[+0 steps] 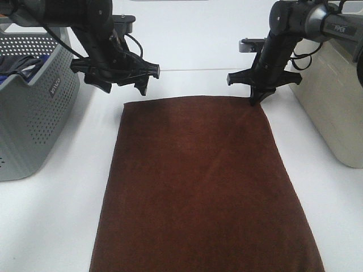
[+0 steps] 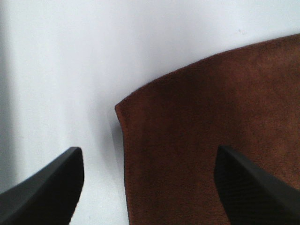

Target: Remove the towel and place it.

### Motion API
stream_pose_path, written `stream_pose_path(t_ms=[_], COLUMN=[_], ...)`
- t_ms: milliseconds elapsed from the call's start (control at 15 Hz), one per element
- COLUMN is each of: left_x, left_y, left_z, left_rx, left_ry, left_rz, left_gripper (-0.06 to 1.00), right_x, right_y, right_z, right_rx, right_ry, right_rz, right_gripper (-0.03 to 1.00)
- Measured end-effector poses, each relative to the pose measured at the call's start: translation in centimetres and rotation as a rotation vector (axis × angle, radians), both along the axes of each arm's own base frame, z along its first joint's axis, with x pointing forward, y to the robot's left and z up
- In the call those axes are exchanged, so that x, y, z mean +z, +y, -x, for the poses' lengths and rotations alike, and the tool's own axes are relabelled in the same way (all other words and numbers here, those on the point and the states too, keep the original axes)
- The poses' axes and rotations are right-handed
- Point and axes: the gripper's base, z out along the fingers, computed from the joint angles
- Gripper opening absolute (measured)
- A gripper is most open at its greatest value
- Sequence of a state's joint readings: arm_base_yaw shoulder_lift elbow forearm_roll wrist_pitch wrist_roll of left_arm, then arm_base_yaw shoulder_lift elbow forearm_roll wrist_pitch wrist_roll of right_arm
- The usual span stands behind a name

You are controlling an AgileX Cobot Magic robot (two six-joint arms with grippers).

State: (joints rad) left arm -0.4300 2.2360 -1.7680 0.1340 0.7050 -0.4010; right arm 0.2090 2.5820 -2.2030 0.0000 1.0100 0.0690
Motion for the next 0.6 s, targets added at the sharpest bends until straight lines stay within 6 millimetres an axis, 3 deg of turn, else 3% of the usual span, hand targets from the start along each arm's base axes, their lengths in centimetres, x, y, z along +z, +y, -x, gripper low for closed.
stream_pose_path(t_ms=[333, 600], left_x=[-4.1, -5.2], left_y=[-0.3, 1.4], left_z=[-1.3, -3.2], left_rx=[0.035, 0.138], left_ry=[0.039, 0.063], left_rz=[0.005, 0.083], left_gripper=[0.65, 0.65], right_x=[0.0, 0.0], right_y=[0.0, 0.0], right_z=[0.2, 0.2], right_rx=[0.008, 0.015], right_ry=[0.018, 0.024], right_rz=[0.001, 0.003], right_gripper=[0.0, 0.0])
